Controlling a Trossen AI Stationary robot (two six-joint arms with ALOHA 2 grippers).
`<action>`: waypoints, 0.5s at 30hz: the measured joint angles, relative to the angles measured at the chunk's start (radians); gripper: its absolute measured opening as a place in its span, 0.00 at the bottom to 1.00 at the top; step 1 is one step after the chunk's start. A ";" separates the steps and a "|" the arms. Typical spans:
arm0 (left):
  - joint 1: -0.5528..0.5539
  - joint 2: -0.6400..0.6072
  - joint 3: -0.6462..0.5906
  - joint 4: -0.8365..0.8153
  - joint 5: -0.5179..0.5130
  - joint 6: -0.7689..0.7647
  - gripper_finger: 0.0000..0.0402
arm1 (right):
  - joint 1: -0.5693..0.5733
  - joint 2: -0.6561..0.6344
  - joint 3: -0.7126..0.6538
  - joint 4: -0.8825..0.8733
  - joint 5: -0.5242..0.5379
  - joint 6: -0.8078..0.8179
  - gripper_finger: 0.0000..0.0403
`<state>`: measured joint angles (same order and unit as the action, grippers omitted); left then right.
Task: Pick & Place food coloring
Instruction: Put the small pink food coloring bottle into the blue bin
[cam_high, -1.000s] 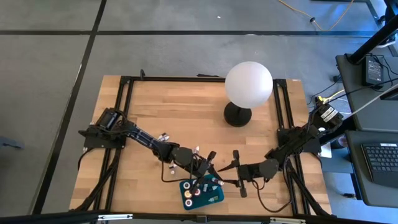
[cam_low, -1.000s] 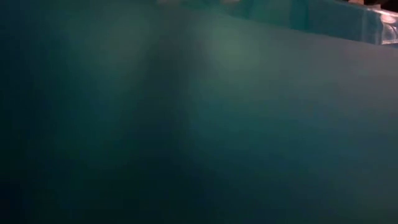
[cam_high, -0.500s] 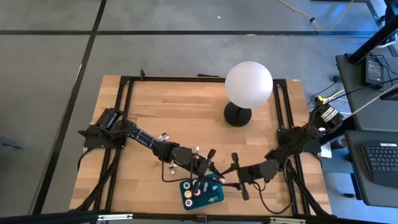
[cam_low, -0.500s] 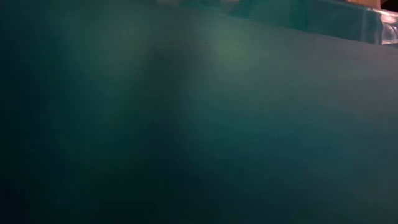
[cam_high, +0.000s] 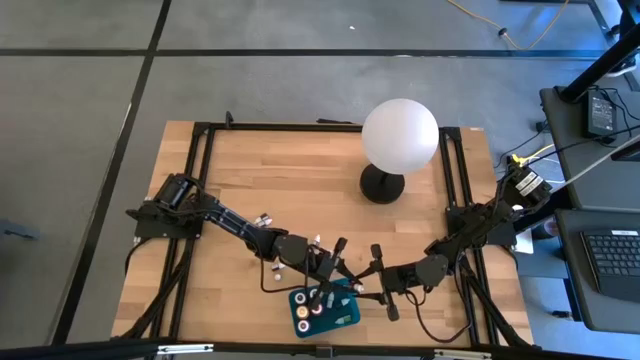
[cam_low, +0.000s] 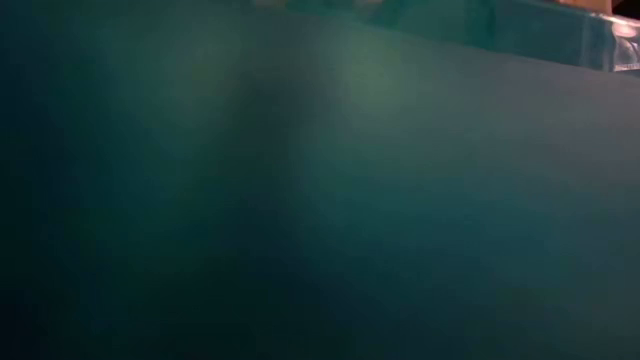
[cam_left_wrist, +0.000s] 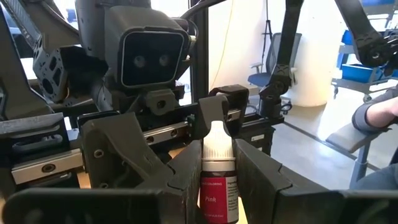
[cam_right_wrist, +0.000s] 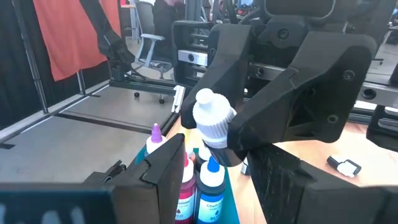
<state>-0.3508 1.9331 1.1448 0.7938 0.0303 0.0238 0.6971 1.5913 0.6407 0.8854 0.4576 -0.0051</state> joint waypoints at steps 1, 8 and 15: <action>0.000 0.000 0.000 0.001 0.000 0.000 0.22 | 0.000 0.000 0.000 0.002 0.000 0.000 0.43; 0.000 0.000 0.001 0.001 0.004 0.000 0.22 | 0.000 0.000 0.000 0.016 0.002 0.000 0.35; 0.000 0.000 0.001 0.001 0.006 -0.008 0.22 | 0.000 0.000 -0.001 0.013 0.004 -0.007 0.24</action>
<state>-0.3511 1.9327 1.1458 0.7946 0.0360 0.0161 0.6968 1.5913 0.6395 0.8989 0.4618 -0.0124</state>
